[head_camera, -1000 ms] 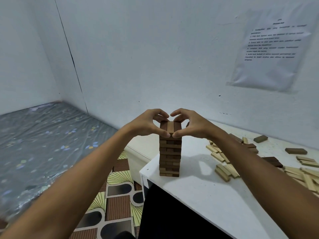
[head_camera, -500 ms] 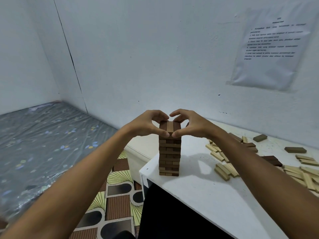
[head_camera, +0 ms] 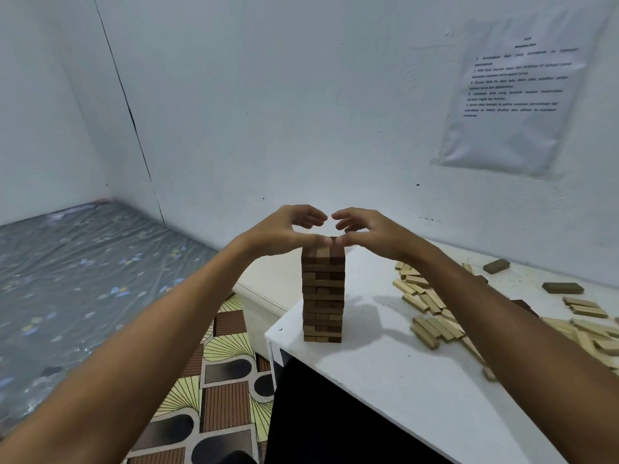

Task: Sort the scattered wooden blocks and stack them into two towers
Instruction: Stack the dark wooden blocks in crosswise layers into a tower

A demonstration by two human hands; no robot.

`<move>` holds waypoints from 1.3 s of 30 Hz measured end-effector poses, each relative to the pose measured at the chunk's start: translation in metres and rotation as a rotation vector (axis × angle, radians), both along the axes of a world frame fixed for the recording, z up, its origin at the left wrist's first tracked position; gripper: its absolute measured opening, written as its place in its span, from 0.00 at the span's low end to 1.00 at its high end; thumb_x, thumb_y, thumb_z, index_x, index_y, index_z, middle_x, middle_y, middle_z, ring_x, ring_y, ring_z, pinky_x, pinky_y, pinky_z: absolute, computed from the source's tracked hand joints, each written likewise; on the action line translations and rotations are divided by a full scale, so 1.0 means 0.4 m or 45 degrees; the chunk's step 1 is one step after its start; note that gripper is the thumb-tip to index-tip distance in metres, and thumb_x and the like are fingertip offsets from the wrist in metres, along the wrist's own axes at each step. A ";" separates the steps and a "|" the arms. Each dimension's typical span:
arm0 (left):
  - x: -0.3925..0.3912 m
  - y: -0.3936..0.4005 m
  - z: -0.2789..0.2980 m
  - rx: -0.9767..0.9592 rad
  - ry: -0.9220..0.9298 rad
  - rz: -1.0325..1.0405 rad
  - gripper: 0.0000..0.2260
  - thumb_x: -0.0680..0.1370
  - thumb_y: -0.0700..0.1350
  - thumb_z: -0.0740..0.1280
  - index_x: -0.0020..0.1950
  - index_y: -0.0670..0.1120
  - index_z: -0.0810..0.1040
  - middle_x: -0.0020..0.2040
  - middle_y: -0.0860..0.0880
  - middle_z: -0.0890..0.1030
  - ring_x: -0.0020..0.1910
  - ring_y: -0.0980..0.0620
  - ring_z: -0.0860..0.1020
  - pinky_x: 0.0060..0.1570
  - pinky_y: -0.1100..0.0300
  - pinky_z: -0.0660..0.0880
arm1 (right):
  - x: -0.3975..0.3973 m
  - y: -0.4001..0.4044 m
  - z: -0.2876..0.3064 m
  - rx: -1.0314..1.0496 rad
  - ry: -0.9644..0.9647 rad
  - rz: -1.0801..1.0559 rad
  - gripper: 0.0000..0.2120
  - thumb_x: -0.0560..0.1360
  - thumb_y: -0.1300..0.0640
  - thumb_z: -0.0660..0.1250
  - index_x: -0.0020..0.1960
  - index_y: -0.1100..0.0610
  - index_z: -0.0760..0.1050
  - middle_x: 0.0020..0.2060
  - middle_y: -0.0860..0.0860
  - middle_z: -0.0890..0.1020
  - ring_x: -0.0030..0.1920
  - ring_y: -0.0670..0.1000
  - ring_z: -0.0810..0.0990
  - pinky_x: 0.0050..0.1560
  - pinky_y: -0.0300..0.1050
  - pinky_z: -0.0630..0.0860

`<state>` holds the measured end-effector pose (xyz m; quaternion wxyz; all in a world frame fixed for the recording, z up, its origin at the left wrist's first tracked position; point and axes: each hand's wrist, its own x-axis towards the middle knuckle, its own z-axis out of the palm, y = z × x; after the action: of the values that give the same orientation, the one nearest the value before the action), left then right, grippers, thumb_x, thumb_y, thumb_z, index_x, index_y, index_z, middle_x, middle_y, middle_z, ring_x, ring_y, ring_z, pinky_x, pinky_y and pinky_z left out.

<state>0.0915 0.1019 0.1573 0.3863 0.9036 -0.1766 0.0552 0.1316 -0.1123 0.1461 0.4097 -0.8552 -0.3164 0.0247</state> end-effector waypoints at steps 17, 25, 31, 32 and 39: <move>0.062 -0.447 0.038 0.192 -0.219 -0.355 0.20 0.73 0.50 0.74 0.62 0.45 0.78 0.59 0.49 0.80 0.58 0.53 0.77 0.44 0.75 0.68 | -0.101 -0.429 0.021 -0.152 0.055 -0.588 0.21 0.74 0.54 0.71 0.66 0.55 0.74 0.59 0.52 0.77 0.56 0.50 0.80 0.54 0.47 0.77; 0.068 -0.579 -0.234 0.528 0.067 -0.308 0.28 0.74 0.59 0.71 0.70 0.49 0.71 0.70 0.48 0.72 0.69 0.47 0.68 0.60 0.55 0.66 | -0.207 -0.603 -0.214 -0.494 0.267 -0.867 0.26 0.75 0.46 0.69 0.71 0.50 0.69 0.69 0.52 0.71 0.66 0.53 0.70 0.61 0.48 0.69; 0.058 -0.555 -0.419 0.684 0.119 -0.024 0.35 0.75 0.72 0.54 0.76 0.54 0.57 0.80 0.44 0.49 0.78 0.40 0.43 0.72 0.34 0.46 | -0.263 -0.657 -0.400 -0.869 0.336 -1.072 0.44 0.67 0.22 0.42 0.78 0.39 0.40 0.78 0.52 0.38 0.77 0.61 0.37 0.74 0.65 0.42; 0.059 -0.556 -0.431 0.699 0.111 -0.022 0.37 0.74 0.73 0.50 0.77 0.54 0.55 0.80 0.44 0.47 0.78 0.40 0.42 0.72 0.33 0.44 | -0.259 -0.666 -0.413 -0.881 0.313 -1.079 0.44 0.65 0.22 0.39 0.77 0.38 0.39 0.78 0.52 0.37 0.77 0.60 0.36 0.74 0.65 0.41; 0.143 -0.591 -0.437 0.454 -0.060 0.017 0.38 0.67 0.75 0.44 0.64 0.54 0.73 0.75 0.49 0.64 0.77 0.46 0.53 0.71 0.33 0.43 | -0.170 -0.748 -0.415 -0.819 0.196 -1.144 0.31 0.77 0.31 0.45 0.77 0.40 0.53 0.79 0.51 0.45 0.78 0.58 0.42 0.74 0.65 0.42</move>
<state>0.1486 -0.1344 -0.0174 0.2151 0.9574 -0.1866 0.0469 0.0638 -0.4116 -0.0201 0.1203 -0.9837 0.1336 0.0053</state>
